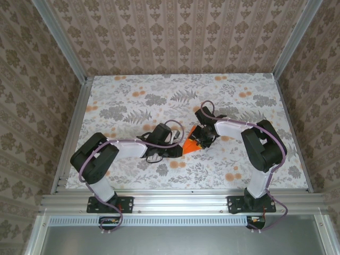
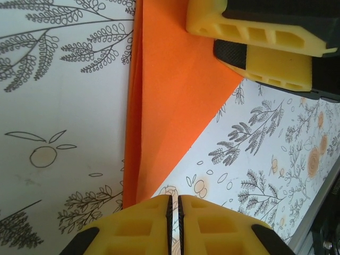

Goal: Fold a paper plane with a square sheet of paper (pick it up from the middle)
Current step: Fourth fold the wing at the center of the table.

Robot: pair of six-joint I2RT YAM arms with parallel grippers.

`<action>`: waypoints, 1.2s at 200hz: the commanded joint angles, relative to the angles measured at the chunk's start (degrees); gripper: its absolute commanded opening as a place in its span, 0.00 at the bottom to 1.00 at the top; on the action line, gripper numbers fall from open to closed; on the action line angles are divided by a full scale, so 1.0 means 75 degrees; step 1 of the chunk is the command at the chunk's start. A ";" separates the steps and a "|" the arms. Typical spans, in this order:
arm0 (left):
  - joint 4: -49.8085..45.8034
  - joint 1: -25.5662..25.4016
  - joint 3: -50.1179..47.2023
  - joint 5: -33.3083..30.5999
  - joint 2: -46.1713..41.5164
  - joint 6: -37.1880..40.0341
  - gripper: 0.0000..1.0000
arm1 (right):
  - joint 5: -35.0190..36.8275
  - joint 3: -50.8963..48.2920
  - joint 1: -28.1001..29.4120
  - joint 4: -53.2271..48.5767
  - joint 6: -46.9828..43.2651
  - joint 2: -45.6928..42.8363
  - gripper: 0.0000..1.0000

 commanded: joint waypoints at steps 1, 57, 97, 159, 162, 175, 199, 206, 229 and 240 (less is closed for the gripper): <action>-0.0058 -0.0063 0.0210 0.0009 0.0220 0.0010 0.13 | 0.1990 -0.1093 -0.0100 -0.1043 -0.0085 0.1779 0.46; -0.0449 -0.0027 0.0138 -0.0616 0.0287 -0.0022 0.12 | 0.1993 -0.1104 -0.0095 -0.1048 -0.0079 0.1782 0.46; -0.0274 0.0071 -0.0192 -0.0527 0.0278 -0.0257 0.12 | 0.2009 -0.1099 -0.0097 -0.1077 -0.0086 0.1783 0.46; 0.1086 0.0193 -0.0225 0.0361 -0.0374 -0.0583 0.16 | 0.2014 -0.1100 -0.0098 -0.1078 -0.0092 0.1778 0.46; 0.1075 0.0185 -0.0183 0.0347 -0.0352 -0.0581 0.16 | 0.2017 -0.1099 -0.0097 -0.1076 -0.0089 0.1783 0.46; 0.1104 0.0183 -0.0028 0.0298 -0.0184 -0.0564 0.16 | 0.2014 -0.1108 -0.0100 -0.1071 -0.0089 0.1774 0.46; 0.1199 0.0179 0.0240 0.0316 0.0271 -0.0649 0.13 | 0.1996 -0.1102 -0.0099 -0.1077 -0.0089 0.1779 0.46; 0.1186 0.0159 0.0307 0.0305 0.0403 -0.0673 0.13 | 0.2005 -0.1109 -0.0096 -0.1073 -0.0088 0.1778 0.46; 0.1062 0.0158 0.0491 0.0184 0.0715 -0.0661 0.11 | 0.1992 -0.1120 -0.0100 -0.1066 -0.0089 0.1771 0.46; 0.1062 0.0159 0.0532 0.0117 0.0805 -0.0671 0.11 | 0.1994 -0.1123 -0.0100 -0.1066 -0.0092 0.1763 0.46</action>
